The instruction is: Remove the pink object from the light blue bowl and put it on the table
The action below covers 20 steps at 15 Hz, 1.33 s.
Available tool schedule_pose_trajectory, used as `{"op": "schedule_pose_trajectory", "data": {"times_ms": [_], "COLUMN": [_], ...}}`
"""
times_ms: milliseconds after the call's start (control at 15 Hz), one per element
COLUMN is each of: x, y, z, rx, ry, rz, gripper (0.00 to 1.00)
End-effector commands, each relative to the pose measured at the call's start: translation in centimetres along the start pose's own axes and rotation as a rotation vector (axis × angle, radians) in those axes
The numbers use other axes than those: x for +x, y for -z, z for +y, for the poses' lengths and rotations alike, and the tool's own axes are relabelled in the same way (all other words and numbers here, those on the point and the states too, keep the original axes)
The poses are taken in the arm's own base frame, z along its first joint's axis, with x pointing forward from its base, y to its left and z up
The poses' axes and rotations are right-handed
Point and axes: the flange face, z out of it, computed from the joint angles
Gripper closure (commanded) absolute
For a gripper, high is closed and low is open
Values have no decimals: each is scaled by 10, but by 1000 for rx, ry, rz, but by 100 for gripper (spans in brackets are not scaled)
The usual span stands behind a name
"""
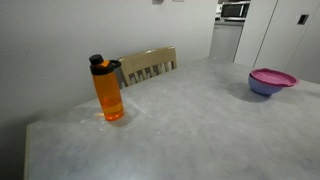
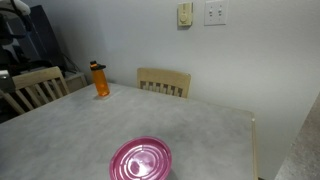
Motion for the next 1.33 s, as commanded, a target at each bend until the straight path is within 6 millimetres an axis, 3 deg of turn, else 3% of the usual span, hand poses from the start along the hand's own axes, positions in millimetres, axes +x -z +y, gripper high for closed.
{"op": "schedule_pose_trajectory", "data": {"times_ms": [0,267,600,667,1067,1200,1267], "x": [10,25,53,40,48,54,58], "y": [-32,-64,-85,-74,-84,-90,-99], "z": [29,70,114,103,111,120,128], "rx": [-4,5,-42,-35,-45,-99,-154], "ry": [8,96,255,195,272,338,291], "rz": [23,87,182,166,193,174,120], "gripper": [0,0,0,0,0,0,0]}}
